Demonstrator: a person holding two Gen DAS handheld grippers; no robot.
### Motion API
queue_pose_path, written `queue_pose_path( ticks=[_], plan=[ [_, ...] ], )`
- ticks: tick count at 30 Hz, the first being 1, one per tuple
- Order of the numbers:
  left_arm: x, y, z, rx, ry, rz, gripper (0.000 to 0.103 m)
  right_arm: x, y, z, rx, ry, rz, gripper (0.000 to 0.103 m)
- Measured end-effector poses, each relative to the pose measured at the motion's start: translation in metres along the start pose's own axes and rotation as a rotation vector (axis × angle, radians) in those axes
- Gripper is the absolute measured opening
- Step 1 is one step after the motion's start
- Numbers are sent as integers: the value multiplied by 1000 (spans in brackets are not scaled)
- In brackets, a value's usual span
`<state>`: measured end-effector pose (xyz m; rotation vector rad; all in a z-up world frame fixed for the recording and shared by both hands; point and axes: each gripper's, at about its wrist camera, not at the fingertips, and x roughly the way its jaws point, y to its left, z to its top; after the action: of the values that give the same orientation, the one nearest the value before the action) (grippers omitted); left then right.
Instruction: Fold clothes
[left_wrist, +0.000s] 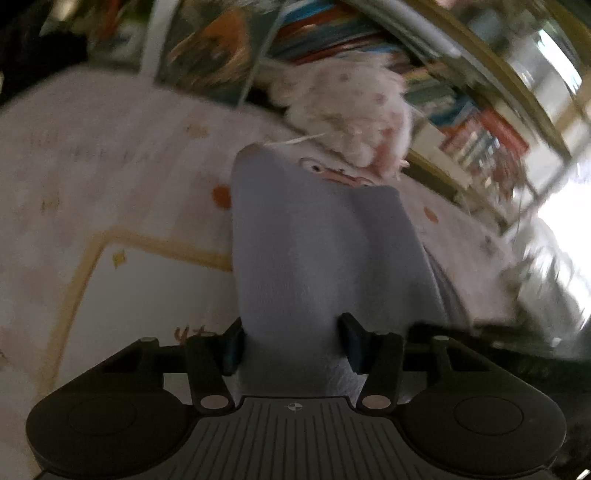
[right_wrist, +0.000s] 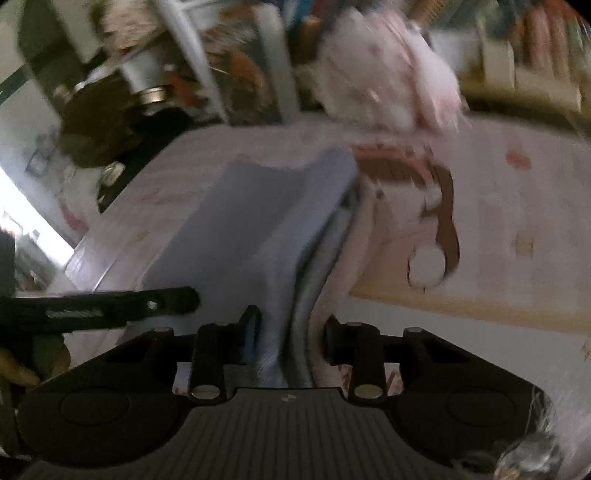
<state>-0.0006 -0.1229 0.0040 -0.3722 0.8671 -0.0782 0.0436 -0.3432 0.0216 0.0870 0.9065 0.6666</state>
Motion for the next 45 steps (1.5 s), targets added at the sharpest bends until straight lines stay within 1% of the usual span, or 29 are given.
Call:
queue_pose_path(
  ticks=[1,3,5,7,13,16,19,20,22,24,26,27,28,30,32,34,36,39,41,43,45],
  plan=[
    [0,0,0,-1,5,2,52,0,0,0,-5,7,0,31],
    [2,3,2,-18,18,-2,54,4,-8,-1,41,39,4,31],
    [4,10,2,-54,38,-16,59,8,-19,-2,100,62,21,35],
    [7,16,2,-80,55,-30,61,13,-27,-2,156,89,38,43],
    [15,25,2,-135,77,-70,66,21,-46,-9,301,128,92,51],
    [20,28,1,-165,87,-85,68,24,-50,-10,341,137,113,54],
    [23,29,0,-194,82,-93,70,24,-48,-10,330,137,113,54],
    [23,28,0,-189,77,-89,68,24,-47,-10,323,137,112,54],
    [22,24,-1,-177,68,-79,62,25,-46,-9,305,142,104,44],
    [17,15,-2,-130,53,-50,56,20,-37,-8,246,122,87,38],
    [12,5,-1,-74,38,-24,56,13,-23,-5,140,90,53,36],
    [10,0,-1,-45,31,-12,56,11,-20,-5,112,82,44,35],
    [10,-1,-1,-39,32,-8,56,10,-16,-5,87,76,37,35],
    [13,6,-1,-71,53,-22,59,13,-22,-6,113,96,43,37],
    [16,15,0,-111,73,-38,63,18,-32,-7,169,122,57,42],
    [18,21,-1,-143,79,-58,65,21,-39,-9,215,139,74,48],
    [20,25,-2,-168,80,-72,66,23,-43,-10,247,148,90,50],
    [22,28,-5,-201,63,-91,65,25,-41,-9,237,148,94,52],
    [22,27,-6,-208,53,-95,63,26,-40,-9,229,148,97,51],
    [22,25,-7,-207,47,-89,59,27,-38,-8,219,146,103,41],
    [18,21,-5,-200,34,-76,53,23,-36,-8,193,128,109,37]
  ],
)
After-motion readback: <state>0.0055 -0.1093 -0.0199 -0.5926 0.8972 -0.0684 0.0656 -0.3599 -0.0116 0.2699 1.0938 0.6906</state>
